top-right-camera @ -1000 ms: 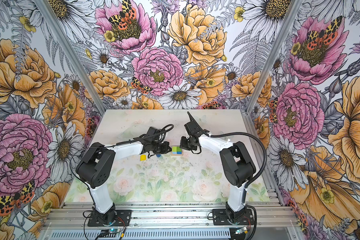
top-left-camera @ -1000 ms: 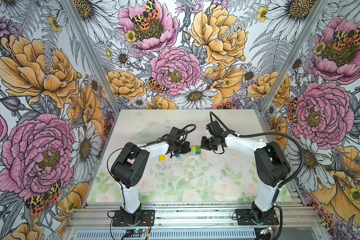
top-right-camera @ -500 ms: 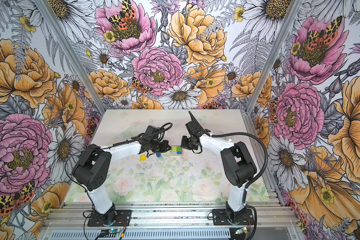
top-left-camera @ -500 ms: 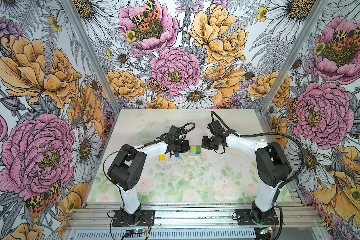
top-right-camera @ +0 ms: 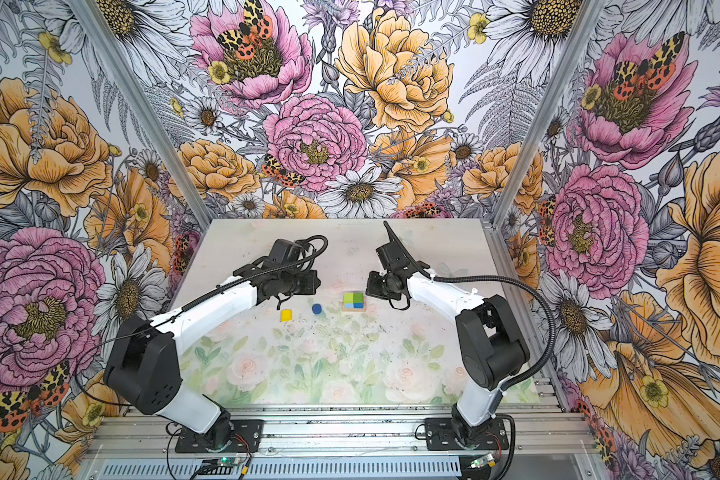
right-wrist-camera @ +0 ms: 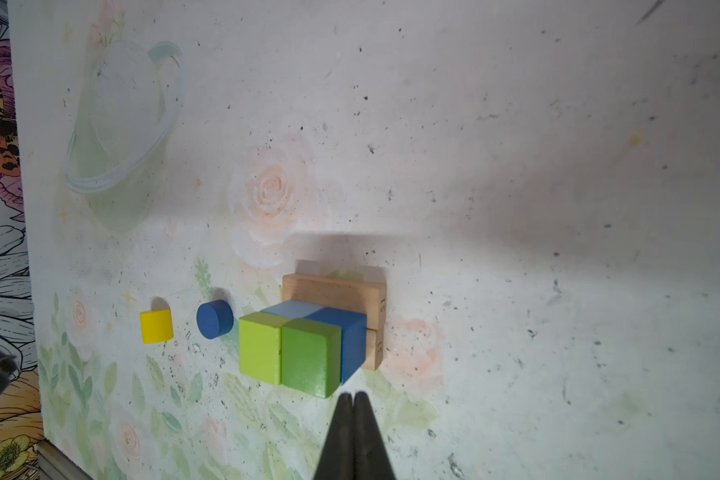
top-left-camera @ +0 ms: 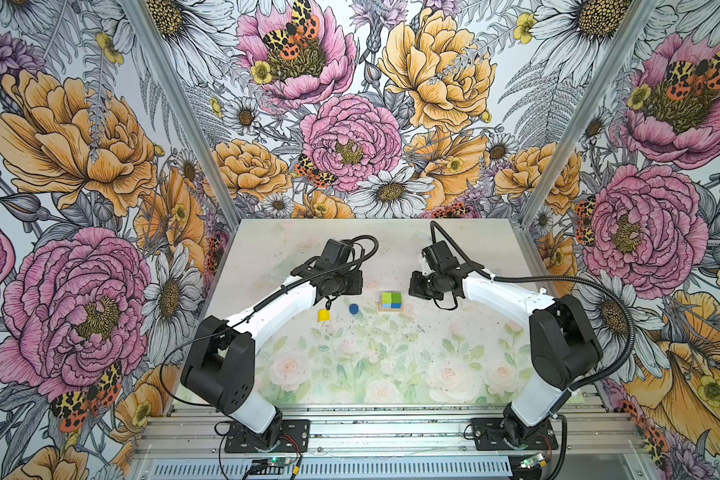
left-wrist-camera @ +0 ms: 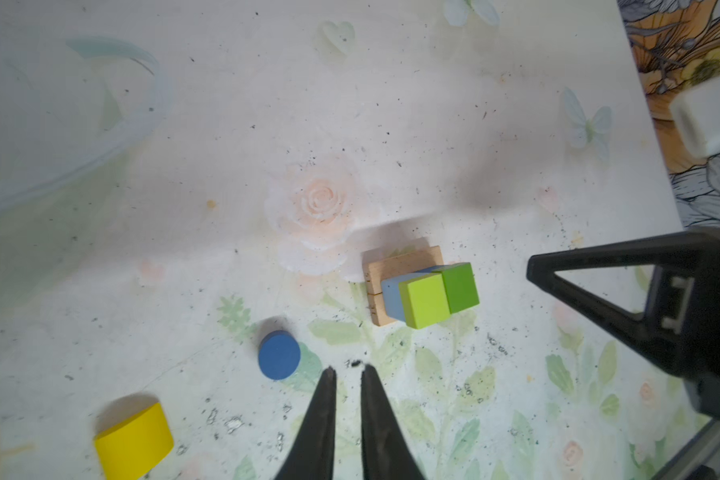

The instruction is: Build the wood block tower

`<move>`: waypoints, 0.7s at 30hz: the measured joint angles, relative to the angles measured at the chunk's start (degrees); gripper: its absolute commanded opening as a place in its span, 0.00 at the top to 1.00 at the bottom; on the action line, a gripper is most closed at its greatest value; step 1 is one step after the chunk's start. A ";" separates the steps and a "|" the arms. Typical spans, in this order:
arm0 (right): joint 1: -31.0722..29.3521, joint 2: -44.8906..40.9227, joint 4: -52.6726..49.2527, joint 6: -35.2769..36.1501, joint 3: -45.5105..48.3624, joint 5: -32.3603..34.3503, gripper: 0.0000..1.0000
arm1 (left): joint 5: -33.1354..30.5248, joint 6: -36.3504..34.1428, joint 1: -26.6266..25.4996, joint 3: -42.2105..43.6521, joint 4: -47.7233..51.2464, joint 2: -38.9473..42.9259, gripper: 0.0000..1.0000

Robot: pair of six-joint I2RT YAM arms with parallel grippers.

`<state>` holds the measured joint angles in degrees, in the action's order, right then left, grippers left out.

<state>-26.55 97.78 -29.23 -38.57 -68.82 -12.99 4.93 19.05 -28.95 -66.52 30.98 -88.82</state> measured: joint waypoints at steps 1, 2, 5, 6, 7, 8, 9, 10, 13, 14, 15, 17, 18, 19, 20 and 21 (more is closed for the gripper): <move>0.00 -0.39 -0.04 0.02 0.24 0.31 1.00 | -0.68 -0.13 0.02 0.44 0.61 0.48 0.68; 0.00 -0.74 -0.02 0.02 0.50 0.46 0.99 | -1.07 -0.31 0.15 0.90 1.20 0.79 0.67; 0.22 -2.19 0.00 0.04 1.57 1.05 0.97 | -1.81 -0.09 0.28 2.49 2.49 0.96 0.63; 0.33 -2.80 -0.02 0.04 2.10 1.29 0.95 | -2.01 0.02 0.33 2.95 2.97 0.90 0.63; 0.39 -3.30 -0.02 0.07 2.56 1.44 0.95 | -2.03 0.02 0.33 3.39 3.52 0.79 0.62; 0.50 -3.82 -0.02 0.04 2.97 1.73 0.94 | -2.12 0.04 0.33 3.67 3.87 0.55 0.61; 0.63 -4.37 -0.02 0.09 3.41 2.05 0.93 | -2.21 0.04 0.33 3.98 4.02 0.24 0.60; 0.70 -4.87 0.00 0.11 3.82 2.36 0.92 | -2.27 0.07 0.33 4.33 4.17 -0.07 0.60; 1.14 -6.40 0.00 0.46 4.98 3.19 0.87 | -2.71 0.39 0.33 5.27 4.94 -0.87 0.53; 1.22 -6.95 0.02 0.50 5.38 3.39 0.86 | -2.84 0.52 0.33 5.44 5.09 -1.11 0.51; 1.46 -7.61 -0.02 0.59 5.92 3.69 0.83 | -2.97 0.63 0.33 5.49 5.35 -1.46 0.48; 1.68 -8.70 -0.02 0.52 6.84 4.26 0.78 | -3.26 0.94 0.31 5.49 5.44 -2.14 0.45; 1.90 -9.16 0.00 0.63 7.21 4.44 0.76 | -3.48 1.05 0.22 5.49 5.51 -2.58 0.43; 2.03 -9.55 0.00 0.66 7.56 4.61 0.74 | -3.78 1.18 0.20 5.46 5.51 -3.17 0.42; 2.21 -9.84 -0.02 0.63 7.85 4.76 0.73 | -4.00 1.16 0.11 5.46 5.60 -3.74 0.41; 2.27 -10.12 -0.02 0.68 8.15 4.85 0.72 | -4.22 1.36 -0.09 5.46 5.70 -4.48 0.40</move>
<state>-24.27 87.66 -29.26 -37.89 -60.66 -8.14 0.71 20.40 -29.04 -61.06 36.69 -93.30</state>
